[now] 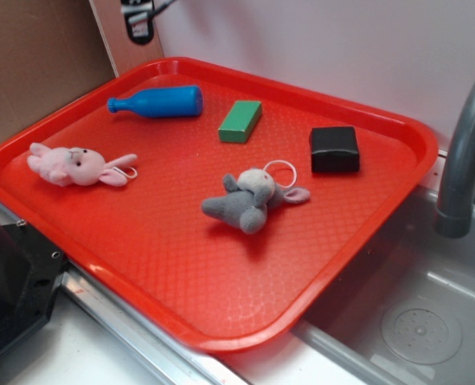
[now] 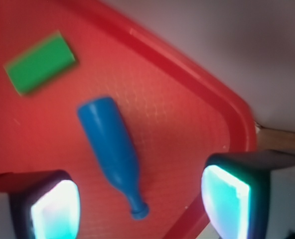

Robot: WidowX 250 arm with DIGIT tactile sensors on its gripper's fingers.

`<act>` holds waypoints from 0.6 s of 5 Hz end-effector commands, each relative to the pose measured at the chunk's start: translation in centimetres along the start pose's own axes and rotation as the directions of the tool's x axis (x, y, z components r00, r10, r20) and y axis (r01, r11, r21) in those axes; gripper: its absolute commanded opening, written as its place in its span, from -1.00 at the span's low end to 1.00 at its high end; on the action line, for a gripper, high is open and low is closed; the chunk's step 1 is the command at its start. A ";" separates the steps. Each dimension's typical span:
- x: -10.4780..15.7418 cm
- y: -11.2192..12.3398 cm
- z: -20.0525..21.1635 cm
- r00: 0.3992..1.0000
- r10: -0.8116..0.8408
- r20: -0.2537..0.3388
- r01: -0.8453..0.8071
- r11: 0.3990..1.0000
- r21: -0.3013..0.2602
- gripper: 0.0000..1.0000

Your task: Grab the blue bottle.

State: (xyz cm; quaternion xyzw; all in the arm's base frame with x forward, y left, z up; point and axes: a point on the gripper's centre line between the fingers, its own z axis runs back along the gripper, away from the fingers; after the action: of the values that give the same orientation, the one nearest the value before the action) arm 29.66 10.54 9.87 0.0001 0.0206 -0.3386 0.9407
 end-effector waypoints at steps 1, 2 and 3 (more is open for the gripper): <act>-1.0 0.0 -4.6 0.999 -0.048 -0.026 0.048 0.999 0.009 1.00; -0.7 -0.7 -6.0 0.999 -0.034 -0.033 0.033 0.999 -0.033 1.00; -0.5 -1.4 -7.6 0.998 -0.035 -0.054 0.031 0.997 -0.070 1.00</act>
State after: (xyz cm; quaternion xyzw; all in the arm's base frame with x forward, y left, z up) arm 27.58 11.23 1.58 -0.0315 0.0716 -0.3446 0.9355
